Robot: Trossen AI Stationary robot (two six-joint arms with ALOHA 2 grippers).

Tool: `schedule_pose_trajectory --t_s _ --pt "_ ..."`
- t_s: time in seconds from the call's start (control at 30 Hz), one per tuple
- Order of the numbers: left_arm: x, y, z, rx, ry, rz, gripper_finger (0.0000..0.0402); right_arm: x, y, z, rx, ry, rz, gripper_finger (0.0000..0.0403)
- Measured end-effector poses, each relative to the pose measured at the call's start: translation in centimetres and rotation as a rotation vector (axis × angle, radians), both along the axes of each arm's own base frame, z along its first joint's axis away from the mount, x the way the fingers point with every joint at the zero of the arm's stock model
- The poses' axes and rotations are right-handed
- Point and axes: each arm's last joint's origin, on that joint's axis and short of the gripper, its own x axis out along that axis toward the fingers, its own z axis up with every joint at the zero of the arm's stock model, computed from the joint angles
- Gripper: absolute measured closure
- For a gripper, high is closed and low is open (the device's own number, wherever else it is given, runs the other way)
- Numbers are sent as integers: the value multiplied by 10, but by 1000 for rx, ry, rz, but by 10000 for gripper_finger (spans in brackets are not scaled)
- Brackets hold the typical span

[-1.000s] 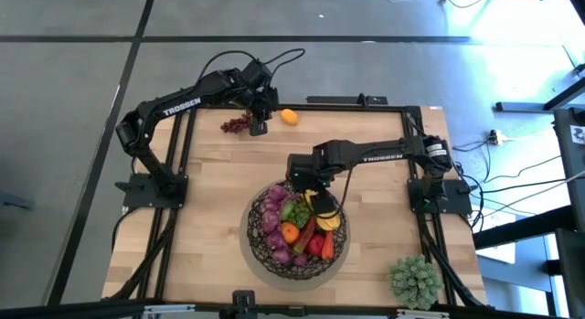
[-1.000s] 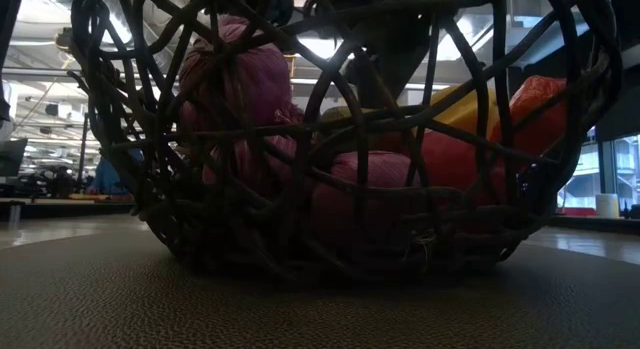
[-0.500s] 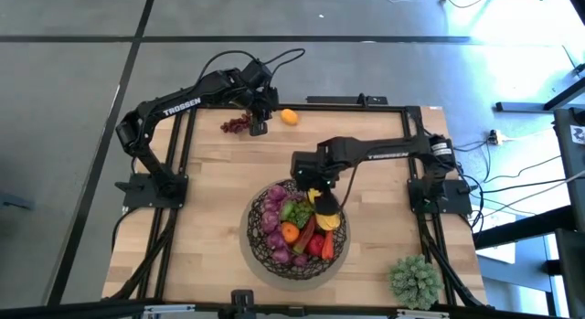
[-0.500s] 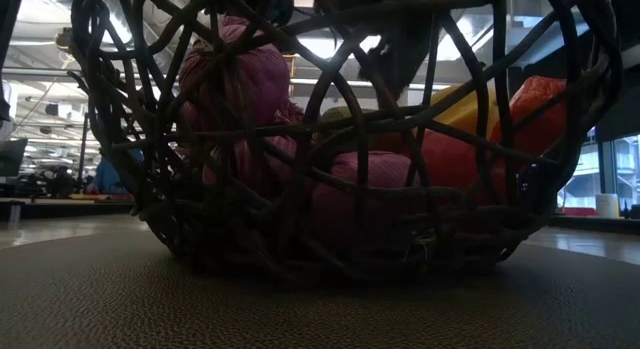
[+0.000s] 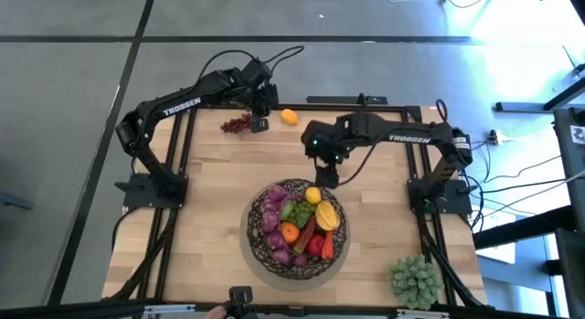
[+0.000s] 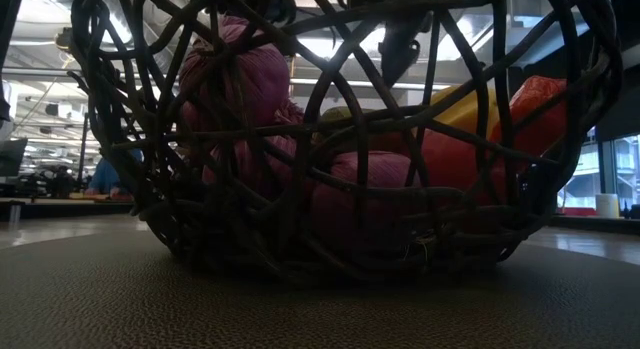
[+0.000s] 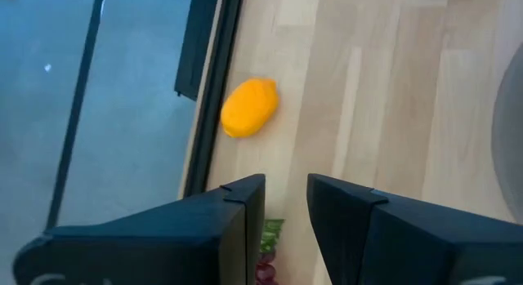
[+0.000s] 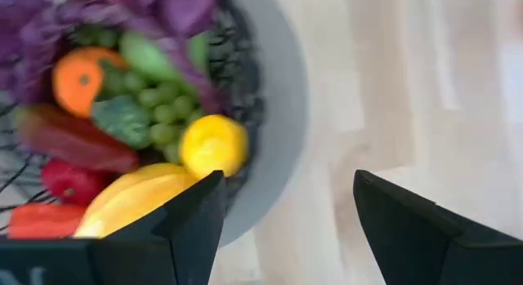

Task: Build produce basket
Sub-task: Put the lemon into the mesh basket

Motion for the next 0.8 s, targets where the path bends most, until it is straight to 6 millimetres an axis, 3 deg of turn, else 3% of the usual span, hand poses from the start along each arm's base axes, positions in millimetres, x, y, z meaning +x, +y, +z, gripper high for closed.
schedule_pose_trajectory --t_s 0.4,0.8 --pt "6 3 6 127 -22 -21 318 -7 -46 20 -112 -65 -166 144" --pt "-3 16 6 50 -79 -50 318 -26 -135 24 -192 -178 -494 144"
